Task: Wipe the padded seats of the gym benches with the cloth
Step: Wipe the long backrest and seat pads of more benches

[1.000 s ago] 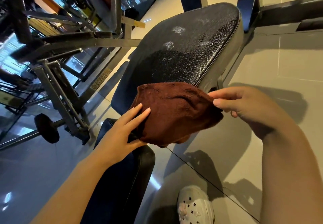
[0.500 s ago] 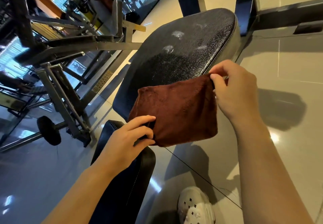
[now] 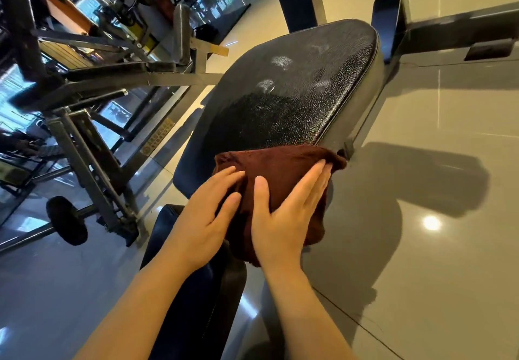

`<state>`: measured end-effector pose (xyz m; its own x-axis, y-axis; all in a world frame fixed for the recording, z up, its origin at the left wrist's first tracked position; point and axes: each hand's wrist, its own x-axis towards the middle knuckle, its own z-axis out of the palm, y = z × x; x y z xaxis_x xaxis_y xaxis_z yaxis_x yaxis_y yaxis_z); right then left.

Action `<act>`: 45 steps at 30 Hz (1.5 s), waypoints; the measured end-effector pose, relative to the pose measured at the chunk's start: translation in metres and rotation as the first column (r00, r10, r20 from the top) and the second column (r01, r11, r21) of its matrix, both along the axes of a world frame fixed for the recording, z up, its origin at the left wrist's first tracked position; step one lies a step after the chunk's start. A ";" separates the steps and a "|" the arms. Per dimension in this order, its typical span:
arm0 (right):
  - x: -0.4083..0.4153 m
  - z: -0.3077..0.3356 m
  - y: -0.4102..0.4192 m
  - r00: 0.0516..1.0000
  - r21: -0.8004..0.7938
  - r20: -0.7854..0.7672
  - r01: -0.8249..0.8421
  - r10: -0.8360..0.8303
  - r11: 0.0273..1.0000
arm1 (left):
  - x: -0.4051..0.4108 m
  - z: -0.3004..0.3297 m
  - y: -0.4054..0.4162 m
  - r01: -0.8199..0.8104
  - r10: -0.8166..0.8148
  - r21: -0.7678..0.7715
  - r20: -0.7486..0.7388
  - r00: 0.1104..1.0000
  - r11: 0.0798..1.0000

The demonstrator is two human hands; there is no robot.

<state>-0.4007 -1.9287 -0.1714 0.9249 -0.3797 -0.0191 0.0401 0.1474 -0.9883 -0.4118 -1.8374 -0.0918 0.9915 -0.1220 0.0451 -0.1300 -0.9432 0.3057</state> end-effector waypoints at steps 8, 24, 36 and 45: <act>0.129 0.014 -0.083 0.996 -0.060 0.014 0.089 -0.088 0.994 | 0.021 -0.003 0.006 -0.153 0.159 -0.123 0.041 0.986 0.981; -0.041 -0.016 0.027 0.991 0.025 0.120 -0.059 0.056 0.998 | 0.021 -0.006 -0.002 -0.199 0.233 -0.221 0.140 0.962 0.955; 0.151 0.011 -0.097 0.993 -0.021 0.049 0.105 -0.104 0.994 | 0.025 -0.027 -0.005 -0.190 0.216 -0.182 0.134 0.967 0.965; 0.033 -0.012 -0.011 0.986 -0.091 0.144 0.093 -0.080 0.991 | 0.044 -0.026 -0.009 -0.204 0.249 -0.246 0.168 0.954 0.948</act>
